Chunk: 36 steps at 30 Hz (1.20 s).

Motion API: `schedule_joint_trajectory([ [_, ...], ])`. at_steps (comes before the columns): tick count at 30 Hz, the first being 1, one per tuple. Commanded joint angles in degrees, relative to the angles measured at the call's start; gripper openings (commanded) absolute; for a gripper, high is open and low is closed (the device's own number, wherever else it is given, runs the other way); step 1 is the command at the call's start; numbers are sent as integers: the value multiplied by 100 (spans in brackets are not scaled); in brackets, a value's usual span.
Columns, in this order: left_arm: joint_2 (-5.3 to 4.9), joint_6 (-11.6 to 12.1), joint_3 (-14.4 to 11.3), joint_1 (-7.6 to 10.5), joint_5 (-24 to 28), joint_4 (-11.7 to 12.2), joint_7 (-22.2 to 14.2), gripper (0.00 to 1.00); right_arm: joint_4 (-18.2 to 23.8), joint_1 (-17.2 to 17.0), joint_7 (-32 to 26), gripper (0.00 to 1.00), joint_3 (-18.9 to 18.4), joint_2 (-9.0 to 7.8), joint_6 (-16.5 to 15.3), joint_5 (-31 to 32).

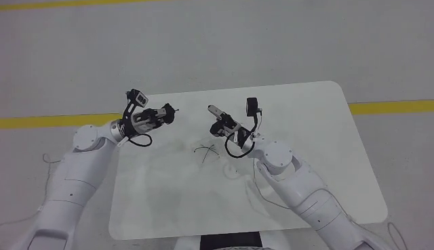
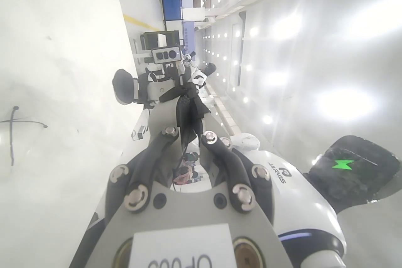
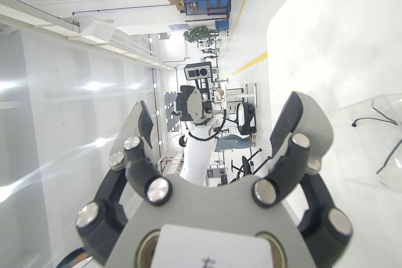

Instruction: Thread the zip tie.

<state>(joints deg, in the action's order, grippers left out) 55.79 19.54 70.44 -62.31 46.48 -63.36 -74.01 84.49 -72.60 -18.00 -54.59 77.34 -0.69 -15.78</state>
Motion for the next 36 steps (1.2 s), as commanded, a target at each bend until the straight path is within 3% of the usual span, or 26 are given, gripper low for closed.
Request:
schedule_joint_trajectory([
  [1, -59, -6, 239, -28, -46, -14, -261, 0, 0, 0, 0, 100, 0, 0, 0, 0],
  [4, -132, -6, 554, -103, -100, -36, -557, 0, 0, 0, 0, 100, 0, 0, 0, 0],
  [9, -203, -6, 896, -294, 96, -195, -563, 0, 0, 0, 0, 100, 0, 0, 0, 0],
  [13, -206, -6, 917, -333, 220, -209, -563, 0, 67, 28, -38, 100, 12, -13, 41, 249],
  [14, -206, -6, 917, -333, 220, -209, -563, 0, 106, 60, -91, 100, 26, -23, 137, 414],
  [16, -206, -6, 917, -333, 220, -209, -563, 0, 229, 197, -305, 100, 117, -59, 660, 1052],
  [20, -206, -6, 917, -333, 220, -209, -563, 0, 487, 401, -740, 100, 234, -103, 1597, 1732],
  [22, -206, -6, 917, -333, 220, -209, -563, 0, 633, 503, -1021, 100, 323, -118, 1824, 2011],
  [36, -206, -6, 917, -333, 220, -209, -563, 0, 671, 530, -1138, 100, 353, -127, 1866, 2124],
])
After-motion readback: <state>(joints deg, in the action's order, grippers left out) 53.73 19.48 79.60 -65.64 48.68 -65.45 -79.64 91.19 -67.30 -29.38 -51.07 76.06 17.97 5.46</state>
